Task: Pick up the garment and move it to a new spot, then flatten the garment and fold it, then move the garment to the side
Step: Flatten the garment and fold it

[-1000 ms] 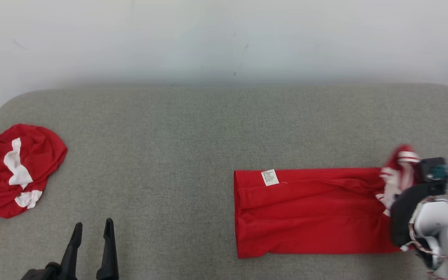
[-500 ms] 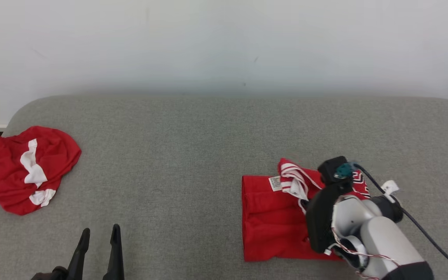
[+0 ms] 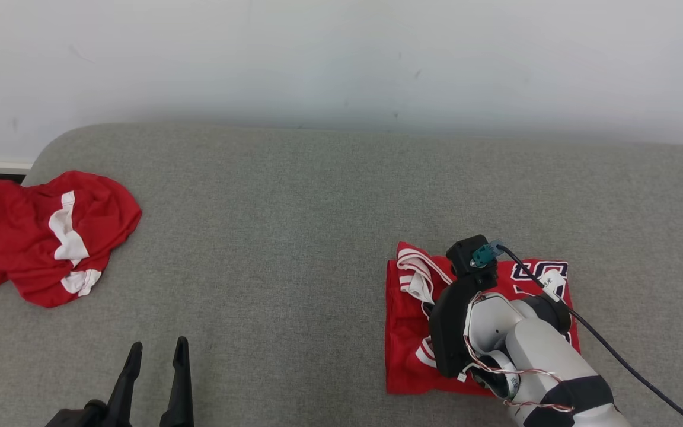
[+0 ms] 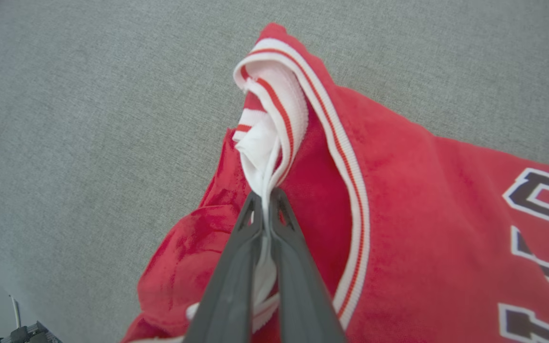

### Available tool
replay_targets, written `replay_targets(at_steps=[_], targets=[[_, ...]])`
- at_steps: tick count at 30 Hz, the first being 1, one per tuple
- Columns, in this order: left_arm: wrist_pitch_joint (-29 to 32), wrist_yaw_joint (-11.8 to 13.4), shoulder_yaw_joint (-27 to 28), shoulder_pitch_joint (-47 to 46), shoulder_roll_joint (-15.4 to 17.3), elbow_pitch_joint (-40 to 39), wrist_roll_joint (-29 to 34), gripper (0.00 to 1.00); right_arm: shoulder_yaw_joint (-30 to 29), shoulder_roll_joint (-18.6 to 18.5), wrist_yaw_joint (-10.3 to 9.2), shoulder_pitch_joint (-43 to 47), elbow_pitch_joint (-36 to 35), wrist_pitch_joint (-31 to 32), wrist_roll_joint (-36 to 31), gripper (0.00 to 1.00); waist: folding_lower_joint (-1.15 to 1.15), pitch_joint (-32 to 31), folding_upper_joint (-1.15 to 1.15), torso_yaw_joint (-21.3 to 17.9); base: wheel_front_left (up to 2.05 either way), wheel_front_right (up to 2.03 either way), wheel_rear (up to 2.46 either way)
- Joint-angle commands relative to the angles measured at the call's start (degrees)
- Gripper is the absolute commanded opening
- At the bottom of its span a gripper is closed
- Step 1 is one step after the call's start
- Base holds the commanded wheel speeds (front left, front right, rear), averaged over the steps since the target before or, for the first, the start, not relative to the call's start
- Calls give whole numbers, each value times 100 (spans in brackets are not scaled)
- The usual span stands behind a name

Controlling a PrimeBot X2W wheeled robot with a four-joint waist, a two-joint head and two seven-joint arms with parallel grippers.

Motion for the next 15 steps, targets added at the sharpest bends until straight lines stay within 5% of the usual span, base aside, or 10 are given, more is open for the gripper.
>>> replay_targets(at_steps=[1, 2, 3, 4, 15], targets=[[-3, -5, -15, -95, -3, 19, -12, 100, -11, 20, -15, -112, 139, -136, 29, 0, 0, 40, 0, 30, 0, 0, 0], [-3, -8, -30, -118, -1, 20, -22, 100, -72, 23, -15, -156, 217, -219, 30, 0, 0, 64, 0, 38, 0, 0, 0], [-3, -10, -43, -139, -2, 27, -32, 100, -89, 27, -15, -195, 304, -290, 42, 17, 0, 80, 0, 44, 0, 0, 0], [-3, -13, -58, -155, -3, 37, -35, 100, -49, 35, -15, -221, 366, -349, 111, 100, 0, 96, 0, 49, 0, 0, 0], [-3, 24, -6, -153, -2, 106, -51, 100, 366, 28, -15, -538, 208, -1552, 1752, 100, 0, -11, 0, -177, 0, 0, 0]])
